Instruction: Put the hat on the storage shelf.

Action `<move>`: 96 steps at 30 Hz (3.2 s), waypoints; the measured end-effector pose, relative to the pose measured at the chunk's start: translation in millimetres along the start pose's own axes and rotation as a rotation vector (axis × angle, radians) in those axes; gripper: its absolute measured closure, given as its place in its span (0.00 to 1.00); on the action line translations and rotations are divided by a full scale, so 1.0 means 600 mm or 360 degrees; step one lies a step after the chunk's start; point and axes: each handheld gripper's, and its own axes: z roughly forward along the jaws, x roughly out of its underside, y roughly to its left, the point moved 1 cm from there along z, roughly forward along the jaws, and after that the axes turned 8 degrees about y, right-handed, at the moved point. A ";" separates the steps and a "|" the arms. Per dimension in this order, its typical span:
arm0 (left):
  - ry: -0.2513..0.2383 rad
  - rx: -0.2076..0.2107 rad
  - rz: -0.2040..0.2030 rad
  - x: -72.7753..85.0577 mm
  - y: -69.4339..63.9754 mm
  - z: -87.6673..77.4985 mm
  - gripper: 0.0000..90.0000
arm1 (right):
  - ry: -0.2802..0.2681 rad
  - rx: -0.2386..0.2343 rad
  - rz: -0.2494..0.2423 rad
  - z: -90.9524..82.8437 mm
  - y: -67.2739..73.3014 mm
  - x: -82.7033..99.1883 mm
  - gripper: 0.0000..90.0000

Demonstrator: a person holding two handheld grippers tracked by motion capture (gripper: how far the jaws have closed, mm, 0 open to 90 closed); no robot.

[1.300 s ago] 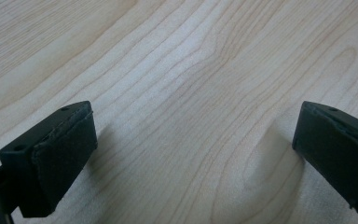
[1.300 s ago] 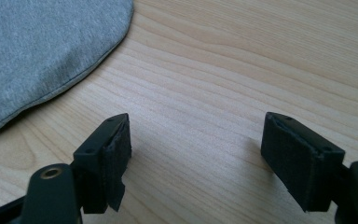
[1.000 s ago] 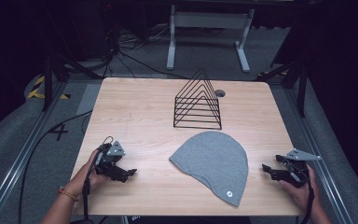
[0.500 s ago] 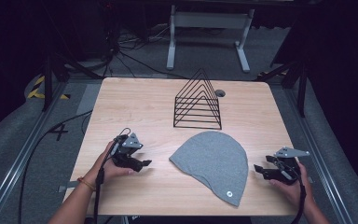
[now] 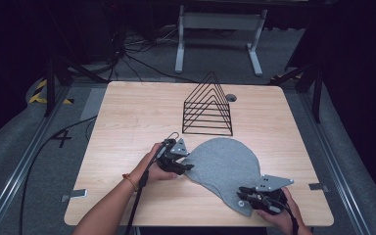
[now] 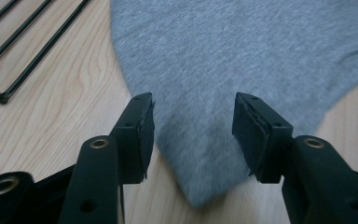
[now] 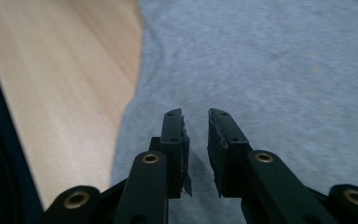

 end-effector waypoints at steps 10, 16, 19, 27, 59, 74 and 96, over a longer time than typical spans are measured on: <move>0.0069 0.0056 -0.0018 0.007 -0.016 0.001 0.64 | 0.0065 -0.0012 -0.0018 0.009 0.013 0.018 0.89; 0.0079 0.0076 -0.0027 0.034 -0.048 -0.020 0.65 | 0.0077 0.0030 -0.0001 0.006 0.001 0.019 0.88; 0.0060 0.0085 -0.0040 0.050 -0.065 -0.029 0.65 | 0.0074 0.0049 0.0015 0.006 -0.008 0.019 0.88; 0.0048 0.0071 -0.0054 0.070 -0.093 -0.043 0.65 | 0.0084 0.0080 0.0030 0.011 -0.023 0.011 0.87; 0.0027 -0.0142 -0.0442 0.037 0.026 -0.023 0.35 | 0.0166 0.0140 0.0145 0.066 -0.164 -0.091 0.45; 0.0084 -0.0060 -0.0323 0.021 0.025 -0.002 0.36 | 0.0211 0.0102 0.0157 0.107 -0.172 -0.116 0.43; 0.0006 -0.0015 -0.0211 -0.004 0.008 -0.017 0.94 | 0.0106 0.0073 0.0140 0.080 -0.145 -0.116 0.94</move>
